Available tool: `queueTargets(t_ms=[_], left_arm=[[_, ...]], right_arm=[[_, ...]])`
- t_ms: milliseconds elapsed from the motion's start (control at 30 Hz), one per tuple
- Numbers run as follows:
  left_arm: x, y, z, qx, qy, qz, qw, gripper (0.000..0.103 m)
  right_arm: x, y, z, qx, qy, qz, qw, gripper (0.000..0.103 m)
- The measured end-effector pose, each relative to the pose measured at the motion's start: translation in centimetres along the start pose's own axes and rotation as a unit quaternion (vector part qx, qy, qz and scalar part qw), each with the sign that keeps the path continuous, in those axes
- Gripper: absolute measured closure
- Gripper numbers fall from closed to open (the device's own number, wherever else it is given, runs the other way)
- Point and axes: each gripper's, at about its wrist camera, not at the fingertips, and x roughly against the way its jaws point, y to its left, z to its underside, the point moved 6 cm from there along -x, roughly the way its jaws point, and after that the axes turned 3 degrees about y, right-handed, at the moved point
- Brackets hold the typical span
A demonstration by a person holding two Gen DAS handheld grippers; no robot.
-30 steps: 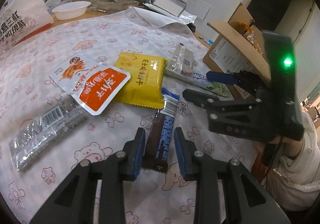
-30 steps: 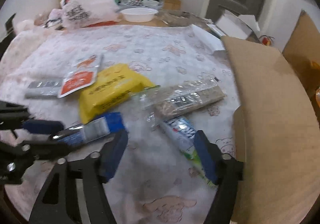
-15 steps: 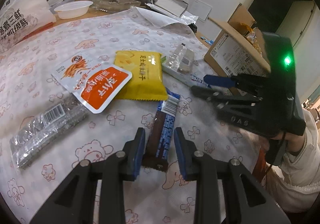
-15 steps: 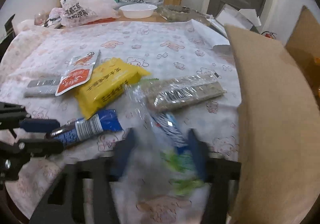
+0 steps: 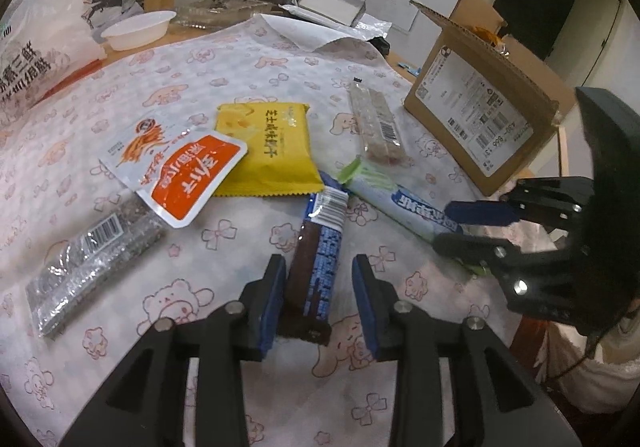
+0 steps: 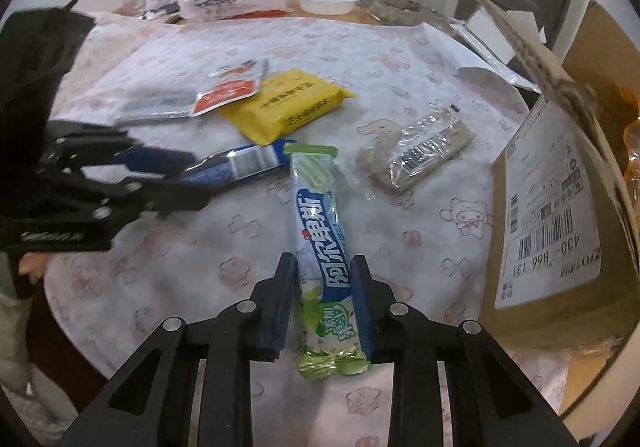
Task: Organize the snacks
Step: 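Close the right gripper on the green candy packet and lift it, then carry both held snacks into the cardboard box and open both grippers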
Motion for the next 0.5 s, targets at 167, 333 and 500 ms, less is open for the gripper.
queueTargets(t_ms=[167, 333, 500], left_arm=[[-0.7, -0.5, -0.5, -0.013, -0.009, -0.032, 0.9994, 0.076], [-0.8, -0.6, -0.5, -0.018, -0.007, -0.060, 0.9980, 0.084], [0.3, -1.1, 0.1, -0.011, -0.008, -0.053, 0.9985, 0.087]], right_arm=[[-0.4, 0.4, -0.3, 0.009, -0.020, -0.002, 1.000, 0.077], [-1.0, 0.2, -0.6, -0.002, -0.027, -0.005, 1.000, 0.081], [-0.1, 0.8, -0.5, 0.002, -0.039, -0.006, 0.999, 0.082]])
